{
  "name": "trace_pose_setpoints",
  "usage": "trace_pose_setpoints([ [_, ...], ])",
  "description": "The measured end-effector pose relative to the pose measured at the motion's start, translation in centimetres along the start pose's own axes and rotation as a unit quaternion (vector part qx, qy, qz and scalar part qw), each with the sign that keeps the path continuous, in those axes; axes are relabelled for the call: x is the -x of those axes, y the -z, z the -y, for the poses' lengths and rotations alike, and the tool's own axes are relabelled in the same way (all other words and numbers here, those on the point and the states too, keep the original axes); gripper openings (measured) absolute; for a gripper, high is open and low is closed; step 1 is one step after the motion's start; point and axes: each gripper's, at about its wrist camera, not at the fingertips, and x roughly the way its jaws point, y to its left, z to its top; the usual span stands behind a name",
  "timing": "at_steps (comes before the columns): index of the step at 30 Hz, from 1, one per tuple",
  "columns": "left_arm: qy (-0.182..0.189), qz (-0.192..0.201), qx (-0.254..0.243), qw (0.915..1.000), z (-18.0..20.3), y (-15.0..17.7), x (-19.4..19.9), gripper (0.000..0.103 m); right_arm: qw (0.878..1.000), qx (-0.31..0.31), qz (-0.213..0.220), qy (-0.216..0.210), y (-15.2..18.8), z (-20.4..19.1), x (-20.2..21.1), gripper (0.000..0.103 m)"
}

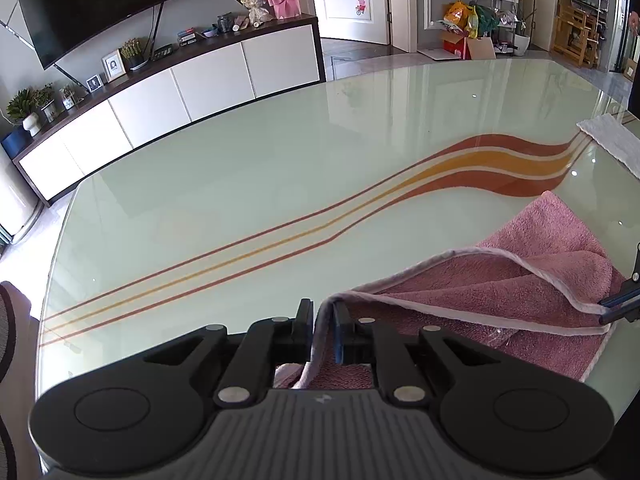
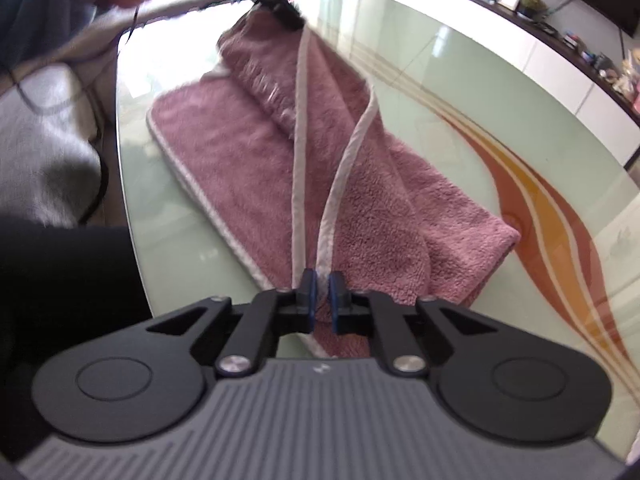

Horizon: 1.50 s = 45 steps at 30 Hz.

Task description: Fold towel

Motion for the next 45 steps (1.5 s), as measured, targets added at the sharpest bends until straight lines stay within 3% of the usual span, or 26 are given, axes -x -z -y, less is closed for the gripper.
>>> trace_pose_setpoints([
  [6,-0.015,0.019,0.007,0.9997,-0.7,-1.1,1.0,0.012,0.996,-0.052,0.06,0.027,-2.1,3.1,2.4,0.006],
  [11,-0.05,0.033,0.017,0.9981,-2.0,-3.3,0.9,0.012,0.987,-0.084,0.116,0.069,-4.7,6.5,4.0,0.006],
  [14,-0.034,0.023,0.021,0.9989,-3.0,-4.3,0.4,0.013,0.983,-0.096,0.131,0.085,-6.0,8.5,3.8,0.006],
  [15,-0.024,0.018,0.021,0.9993,-3.3,-4.5,0.2,0.02,0.982,-0.104,0.133,0.086,-6.3,9.2,3.6,0.006],
  [18,-0.004,0.0,0.014,0.9999,-3.5,-3.5,-0.7,0.028,0.981,-0.114,0.129,0.091,-6.4,10.3,2.9,0.006],
  [25,0.055,-0.063,0.06,0.9947,-4.4,1.5,-4.5,0.028,0.984,-0.125,0.095,0.078,-5.0,10.2,0.3,0.006],
  [31,0.045,-0.059,0.076,0.9943,-5.1,2.5,-5.1,0.042,0.984,-0.138,0.086,0.066,-4.3,10.4,-0.4,0.007],
  [35,0.044,-0.061,0.072,0.9946,-5.2,2.9,-5.2,0.056,0.985,-0.14,0.081,0.062,-4.0,10.5,-0.6,0.007],
  [40,0.034,-0.051,0.054,0.9967,-4.1,3.7,-4.9,0.054,0.985,-0.143,0.075,0.056,-3.6,10.6,-1.0,0.007],
  [45,-0.006,-0.034,0.004,0.9994,-2.1,3.8,-4.0,0.037,0.986,-0.142,0.07,0.053,-3.5,10.6,-1.2,0.007],
])
